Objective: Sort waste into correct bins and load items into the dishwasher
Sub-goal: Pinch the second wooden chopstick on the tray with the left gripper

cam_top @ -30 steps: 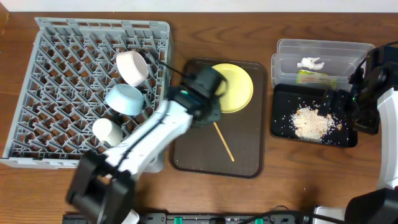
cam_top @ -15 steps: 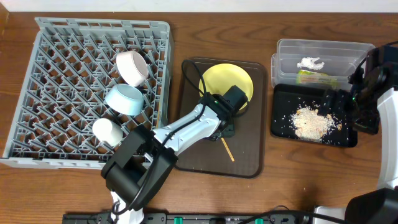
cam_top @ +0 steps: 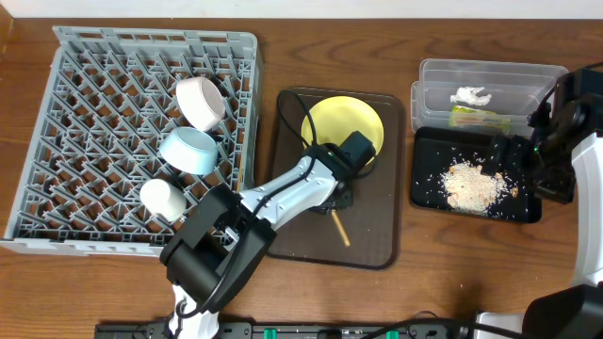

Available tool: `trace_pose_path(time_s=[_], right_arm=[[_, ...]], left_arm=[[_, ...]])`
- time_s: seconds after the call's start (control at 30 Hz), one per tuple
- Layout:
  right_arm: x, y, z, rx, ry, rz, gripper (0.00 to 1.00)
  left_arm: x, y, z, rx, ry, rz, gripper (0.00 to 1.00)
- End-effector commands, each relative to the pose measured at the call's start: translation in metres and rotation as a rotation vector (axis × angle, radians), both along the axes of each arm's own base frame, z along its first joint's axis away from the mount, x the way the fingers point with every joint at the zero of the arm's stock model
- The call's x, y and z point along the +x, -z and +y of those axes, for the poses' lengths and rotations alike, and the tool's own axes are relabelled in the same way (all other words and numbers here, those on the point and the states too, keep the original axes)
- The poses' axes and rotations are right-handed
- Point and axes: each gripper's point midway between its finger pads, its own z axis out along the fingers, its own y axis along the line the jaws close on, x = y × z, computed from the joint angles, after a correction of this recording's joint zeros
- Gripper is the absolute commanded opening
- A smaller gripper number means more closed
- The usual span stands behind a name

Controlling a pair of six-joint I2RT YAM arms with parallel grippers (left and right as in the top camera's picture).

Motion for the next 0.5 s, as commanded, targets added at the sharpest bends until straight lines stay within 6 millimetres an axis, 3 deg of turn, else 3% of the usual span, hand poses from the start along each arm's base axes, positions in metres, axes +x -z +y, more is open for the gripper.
trace_pose_path(time_s=[0.0, 0.1, 0.17, 0.33, 0.47], right_arm=[[0.000, -0.007, 0.000, -0.001, 0.003, -0.026, 0.99], [0.000, -0.007, 0.000, -0.001, 0.003, -0.026, 0.99], [0.000, -0.007, 0.000, -0.001, 0.003, -0.026, 0.99], [0.000, -0.007, 0.000, -0.001, 0.003, -0.026, 0.99], [0.000, -0.007, 0.000, -0.001, 0.003, -0.026, 0.99]], left_arm=[[-0.012, 0.025, 0.014, 0.073, -0.001, 0.063, 0.20], [-0.012, 0.025, 0.017, 0.077, -0.008, 0.069, 0.09], [-0.011, 0.025, 0.020, 0.080, -0.016, 0.073, 0.07], [-0.008, 0.017, 0.037, 0.096, -0.053, 0.094, 0.08], [0.006, -0.006, 0.054, 0.076, -0.053, 0.069, 0.08]])
